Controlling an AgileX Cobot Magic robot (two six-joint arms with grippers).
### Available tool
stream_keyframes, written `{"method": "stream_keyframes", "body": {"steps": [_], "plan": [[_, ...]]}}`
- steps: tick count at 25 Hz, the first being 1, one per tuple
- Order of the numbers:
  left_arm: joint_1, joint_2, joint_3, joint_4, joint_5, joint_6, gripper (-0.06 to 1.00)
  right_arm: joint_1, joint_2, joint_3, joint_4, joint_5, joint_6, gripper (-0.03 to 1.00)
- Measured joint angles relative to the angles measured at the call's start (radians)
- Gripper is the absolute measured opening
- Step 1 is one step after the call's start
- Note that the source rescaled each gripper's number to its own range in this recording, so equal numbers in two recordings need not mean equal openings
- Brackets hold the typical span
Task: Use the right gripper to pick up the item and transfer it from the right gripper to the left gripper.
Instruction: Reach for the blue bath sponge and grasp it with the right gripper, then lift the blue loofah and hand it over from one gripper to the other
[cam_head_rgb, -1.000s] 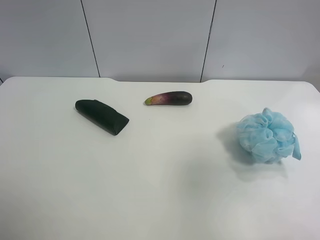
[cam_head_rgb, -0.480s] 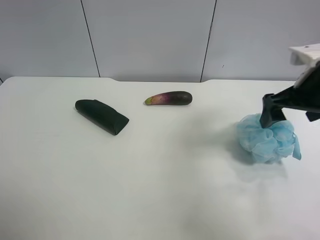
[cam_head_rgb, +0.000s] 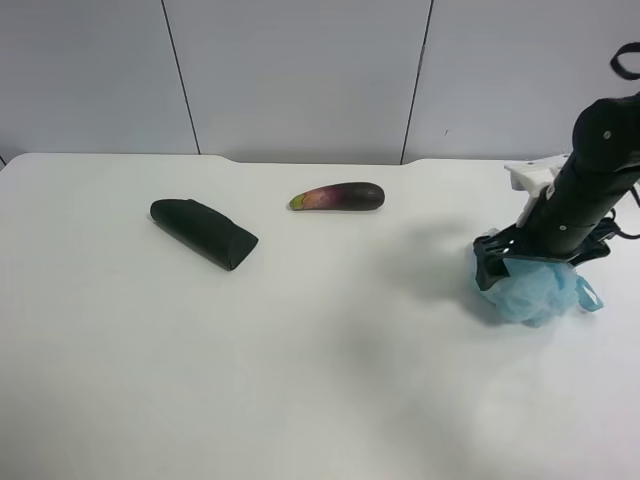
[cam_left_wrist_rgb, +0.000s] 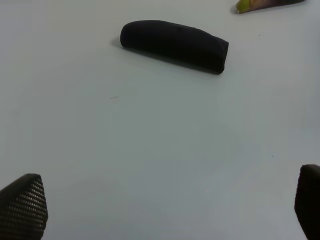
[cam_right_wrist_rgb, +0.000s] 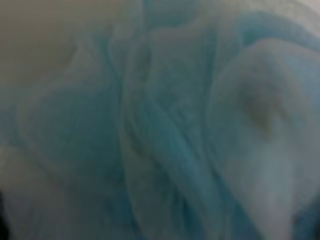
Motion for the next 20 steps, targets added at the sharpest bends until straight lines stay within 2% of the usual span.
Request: {"method": "stream_keyframes", "body": {"steps": [1, 4, 5, 9, 14, 15, 17, 20], "plan": [[0.000, 0.000, 0.000, 0.000, 0.000, 0.000, 1.00, 0.000, 0.019, 0.000, -0.001, -0.007, -0.001, 0.85], [0.000, 0.000, 0.000, 0.000, 0.000, 0.000, 1.00, -0.001, 0.040, -0.001, -0.007, -0.010, -0.001, 0.45], [0.000, 0.000, 0.000, 0.000, 0.000, 0.000, 1.00, -0.001, 0.040, -0.001, -0.007, -0.008, -0.001, 0.40], [0.000, 0.000, 0.000, 0.000, 0.000, 0.000, 1.00, -0.001, 0.007, -0.002, -0.007, 0.013, -0.001, 0.40], [0.000, 0.000, 0.000, 0.000, -0.001, 0.000, 1.00, -0.001, -0.093, -0.046, 0.019, 0.135, -0.010, 0.37], [0.000, 0.000, 0.000, 0.000, -0.003, 0.000, 1.00, -0.001, -0.093, -0.046, 0.019, 0.135, -0.010, 0.37], [0.000, 0.000, 0.000, -0.001, -0.017, 0.000, 1.00, -0.001, -0.170, -0.071, 0.063, 0.196, -0.045, 0.32], [0.000, 0.000, 0.000, -0.001, -0.025, 0.000, 1.00, 0.002, -0.243, -0.076, 0.137, 0.227, -0.102, 0.27]]}}
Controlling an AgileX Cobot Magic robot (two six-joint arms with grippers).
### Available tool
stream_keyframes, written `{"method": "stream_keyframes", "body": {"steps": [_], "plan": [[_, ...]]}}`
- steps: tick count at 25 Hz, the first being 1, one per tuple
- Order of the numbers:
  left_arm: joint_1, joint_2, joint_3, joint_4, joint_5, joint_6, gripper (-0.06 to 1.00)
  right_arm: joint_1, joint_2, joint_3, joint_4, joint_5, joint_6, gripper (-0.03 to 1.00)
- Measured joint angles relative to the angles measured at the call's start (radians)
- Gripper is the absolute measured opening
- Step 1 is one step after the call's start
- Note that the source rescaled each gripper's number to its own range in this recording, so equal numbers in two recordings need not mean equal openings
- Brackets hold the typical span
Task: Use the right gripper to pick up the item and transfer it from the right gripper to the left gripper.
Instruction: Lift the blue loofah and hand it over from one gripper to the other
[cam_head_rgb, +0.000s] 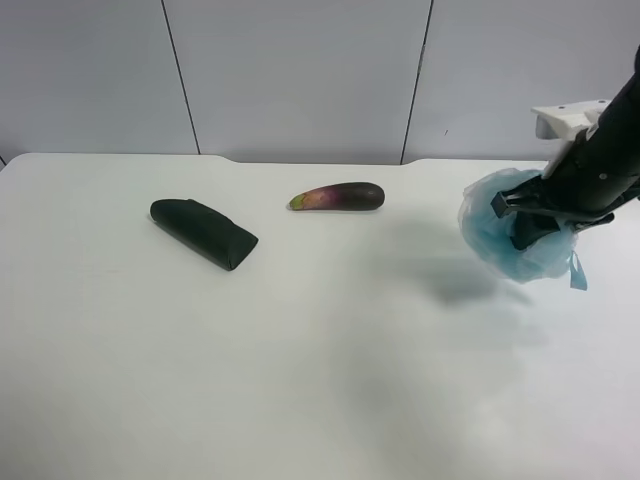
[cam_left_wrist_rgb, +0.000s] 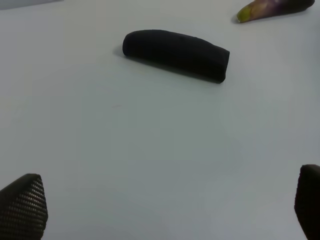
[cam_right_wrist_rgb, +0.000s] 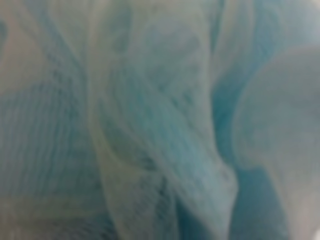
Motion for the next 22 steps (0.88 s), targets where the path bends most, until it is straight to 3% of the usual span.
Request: {"method": "stream_keyframes", "body": {"steps": [7, 14, 22], "plan": [[0.000, 0.000, 0.000, -0.004, -0.002, 0.000, 1.00, 0.121, -0.099, 0.000, 0.117, 0.052, -0.144, 0.09], [0.000, 0.045, 0.000, -0.068, -0.014, 0.009, 1.00, 0.255, -0.106, 0.000, 0.184, 0.057, -0.267, 0.05], [-0.026, 0.244, -0.052, -0.237, -0.060, 0.241, 1.00, 0.367, -0.106, 0.000, 0.326, 0.061, -0.471, 0.03]]}}
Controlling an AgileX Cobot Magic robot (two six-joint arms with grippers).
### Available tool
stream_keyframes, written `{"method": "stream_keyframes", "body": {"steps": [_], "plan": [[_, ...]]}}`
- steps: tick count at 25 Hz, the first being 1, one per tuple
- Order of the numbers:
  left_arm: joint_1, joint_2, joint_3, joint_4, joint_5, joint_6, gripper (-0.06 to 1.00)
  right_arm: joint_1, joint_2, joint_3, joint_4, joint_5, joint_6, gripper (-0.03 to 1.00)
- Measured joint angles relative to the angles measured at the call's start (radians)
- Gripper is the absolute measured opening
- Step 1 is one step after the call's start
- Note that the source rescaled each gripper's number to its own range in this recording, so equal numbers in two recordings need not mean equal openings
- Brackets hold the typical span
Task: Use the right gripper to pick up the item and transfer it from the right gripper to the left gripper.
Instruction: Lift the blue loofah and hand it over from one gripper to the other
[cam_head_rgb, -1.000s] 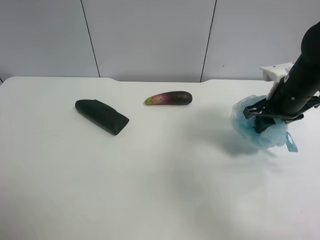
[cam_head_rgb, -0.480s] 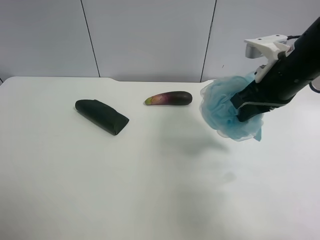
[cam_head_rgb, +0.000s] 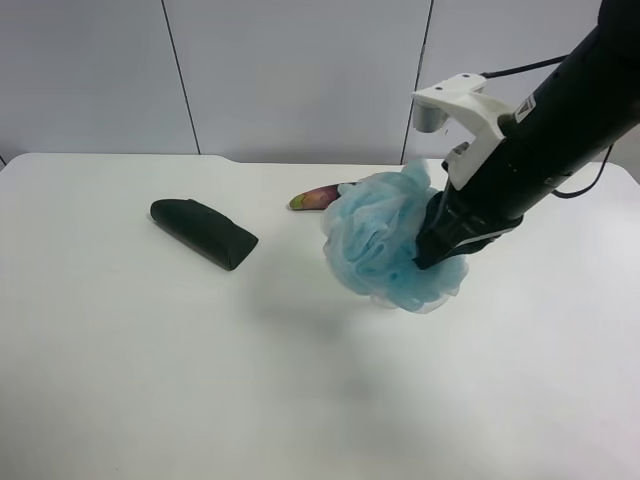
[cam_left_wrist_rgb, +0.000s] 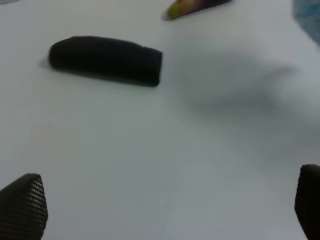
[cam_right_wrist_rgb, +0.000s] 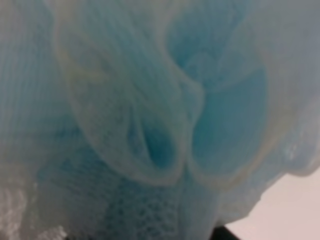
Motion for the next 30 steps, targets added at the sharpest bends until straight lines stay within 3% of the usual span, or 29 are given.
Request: {"method": "stream_keyframes", "body": {"steps": [8, 19, 25, 30], "plan": [[-0.226, 0.179, -0.060, -0.029, -0.016, 0.069, 1.00, 0.083, 0.000, 0.000, 0.089, -0.004, -0.098, 0.02], [-0.521, 0.445, -0.072, -0.030, -0.134, 0.155, 1.00, 0.147, 0.000, 0.000, 0.260, -0.008, -0.285, 0.01], [-0.620, 0.569, -0.072, -0.032, -0.209, 0.184, 1.00, 0.149, 0.000, 0.000, 0.376, 0.012, -0.390, 0.01], [-0.629, 0.651, -0.072, -0.041, -0.284, 0.189, 1.00, 0.149, 0.000, 0.000, 0.455, 0.057, -0.470, 0.01]]}}
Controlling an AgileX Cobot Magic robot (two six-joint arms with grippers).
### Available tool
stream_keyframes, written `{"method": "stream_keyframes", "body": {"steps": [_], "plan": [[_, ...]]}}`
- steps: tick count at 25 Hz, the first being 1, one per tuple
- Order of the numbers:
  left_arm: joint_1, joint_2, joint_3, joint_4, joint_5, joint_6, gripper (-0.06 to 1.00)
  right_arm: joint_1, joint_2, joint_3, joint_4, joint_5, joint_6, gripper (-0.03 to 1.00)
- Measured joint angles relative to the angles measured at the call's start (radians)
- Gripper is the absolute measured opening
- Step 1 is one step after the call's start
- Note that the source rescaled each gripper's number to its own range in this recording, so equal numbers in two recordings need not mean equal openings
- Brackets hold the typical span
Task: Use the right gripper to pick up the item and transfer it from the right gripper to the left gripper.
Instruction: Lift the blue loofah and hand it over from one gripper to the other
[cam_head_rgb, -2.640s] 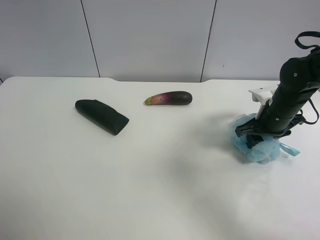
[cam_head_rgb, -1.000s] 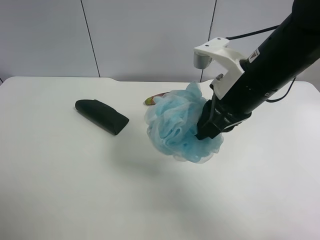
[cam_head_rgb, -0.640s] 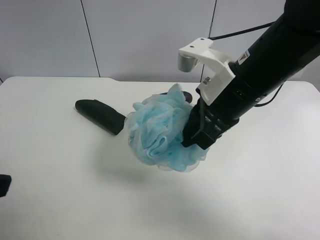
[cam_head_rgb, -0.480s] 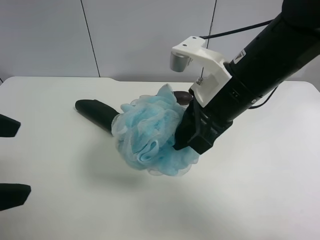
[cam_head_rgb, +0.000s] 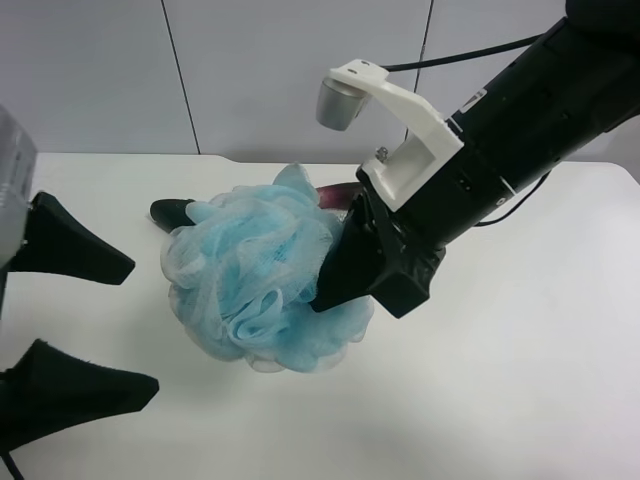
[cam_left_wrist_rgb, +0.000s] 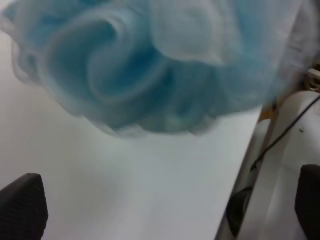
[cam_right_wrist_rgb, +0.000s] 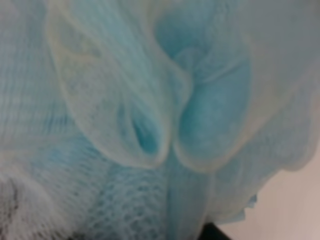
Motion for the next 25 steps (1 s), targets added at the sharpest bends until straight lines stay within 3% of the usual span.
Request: {"method": "stream_keyframes", "body": {"steps": [4, 12, 20, 25], "plan": [[0.000, 0.036, 0.000, -0.054, -0.053, 0.043, 1.00, 0.000, 0.000, 0.000, 0.050, 0.010, -0.045, 0.00], [0.000, 0.088, -0.079, -0.170, -0.054, 0.167, 1.00, 0.000, 0.000, 0.000, 0.112, -0.005, -0.105, 0.00], [-0.075, 0.174, -0.116, -0.170, -0.081, 0.203, 1.00, 0.000, 0.000, 0.001, 0.171, 0.000, -0.154, 0.00], [-0.081, 0.201, -0.116, -0.169, -0.115, 0.211, 1.00, 0.000, 0.000, 0.001, 0.202, 0.004, -0.165, 0.00]]}}
